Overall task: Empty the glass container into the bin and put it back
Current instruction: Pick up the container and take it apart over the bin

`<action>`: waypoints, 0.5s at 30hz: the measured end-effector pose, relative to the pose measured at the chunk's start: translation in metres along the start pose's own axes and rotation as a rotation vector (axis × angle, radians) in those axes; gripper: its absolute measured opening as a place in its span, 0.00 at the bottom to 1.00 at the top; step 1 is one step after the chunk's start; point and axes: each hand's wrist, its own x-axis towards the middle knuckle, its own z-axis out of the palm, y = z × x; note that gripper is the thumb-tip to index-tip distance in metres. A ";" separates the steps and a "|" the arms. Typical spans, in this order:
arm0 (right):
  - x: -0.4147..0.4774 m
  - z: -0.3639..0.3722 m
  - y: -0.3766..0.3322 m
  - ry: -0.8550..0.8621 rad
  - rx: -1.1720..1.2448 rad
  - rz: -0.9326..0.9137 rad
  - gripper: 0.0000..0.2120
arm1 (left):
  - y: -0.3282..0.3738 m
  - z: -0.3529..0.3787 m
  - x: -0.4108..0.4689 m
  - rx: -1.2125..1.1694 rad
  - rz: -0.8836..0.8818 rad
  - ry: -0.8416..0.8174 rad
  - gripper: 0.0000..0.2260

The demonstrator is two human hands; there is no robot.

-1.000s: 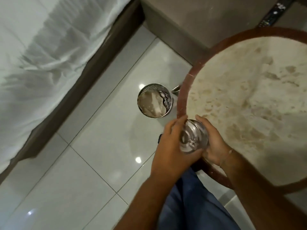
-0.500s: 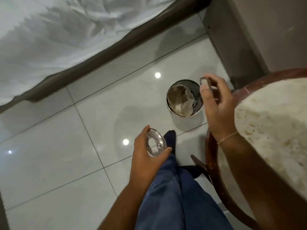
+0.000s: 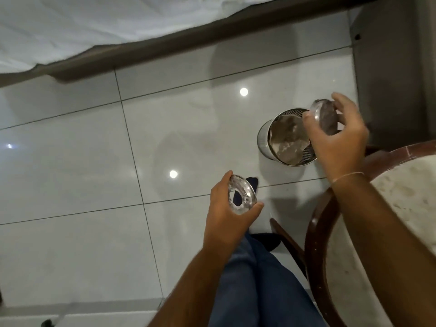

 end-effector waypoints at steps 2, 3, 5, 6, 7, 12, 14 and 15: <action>0.001 -0.005 -0.006 0.086 -0.025 -0.140 0.31 | -0.003 0.000 0.003 0.007 -0.007 0.004 0.44; 0.001 -0.004 -0.007 0.088 -0.036 -0.187 0.30 | -0.003 0.000 0.005 0.011 -0.008 0.006 0.44; -0.001 0.007 -0.007 -0.035 -0.051 -0.101 0.32 | -0.002 0.000 0.008 0.019 -0.002 0.010 0.44; -0.002 0.014 -0.007 -0.112 -0.055 0.012 0.34 | -0.001 -0.001 0.010 0.024 0.000 0.006 0.44; 0.000 0.019 -0.007 -0.141 -0.066 0.111 0.36 | 0.000 -0.001 0.011 0.029 -0.003 -0.003 0.44; 0.030 0.009 -0.034 0.134 -0.034 -0.258 0.32 | 0.006 -0.011 0.020 0.024 -0.018 0.002 0.44; 0.026 0.015 -0.036 0.018 -0.062 -0.161 0.33 | 0.013 -0.014 0.025 0.016 -0.011 0.015 0.44; 0.020 0.020 -0.032 -0.109 -0.071 0.029 0.35 | 0.019 -0.014 0.028 0.020 -0.009 0.018 0.44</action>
